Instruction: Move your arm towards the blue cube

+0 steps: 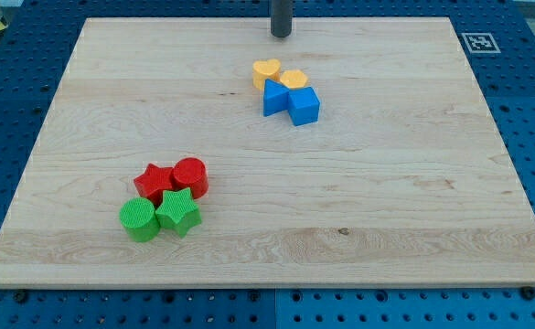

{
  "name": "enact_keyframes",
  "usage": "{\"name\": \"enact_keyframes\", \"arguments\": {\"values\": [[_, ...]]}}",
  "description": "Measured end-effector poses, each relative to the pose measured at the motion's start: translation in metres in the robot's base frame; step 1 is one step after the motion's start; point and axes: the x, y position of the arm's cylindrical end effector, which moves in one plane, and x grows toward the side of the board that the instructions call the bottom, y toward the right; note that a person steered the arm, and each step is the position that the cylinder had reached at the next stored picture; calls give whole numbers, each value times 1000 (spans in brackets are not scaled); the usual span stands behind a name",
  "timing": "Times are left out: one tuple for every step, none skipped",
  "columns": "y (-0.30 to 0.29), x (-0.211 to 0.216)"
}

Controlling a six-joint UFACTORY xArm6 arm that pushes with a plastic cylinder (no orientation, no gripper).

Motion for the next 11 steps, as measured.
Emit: {"name": "enact_keyframes", "arguments": {"values": [[0, 0], [1, 0], [1, 1], [30, 16], [74, 63], [92, 115], [92, 134], [93, 142], [77, 150], [62, 149], [53, 146]]}}
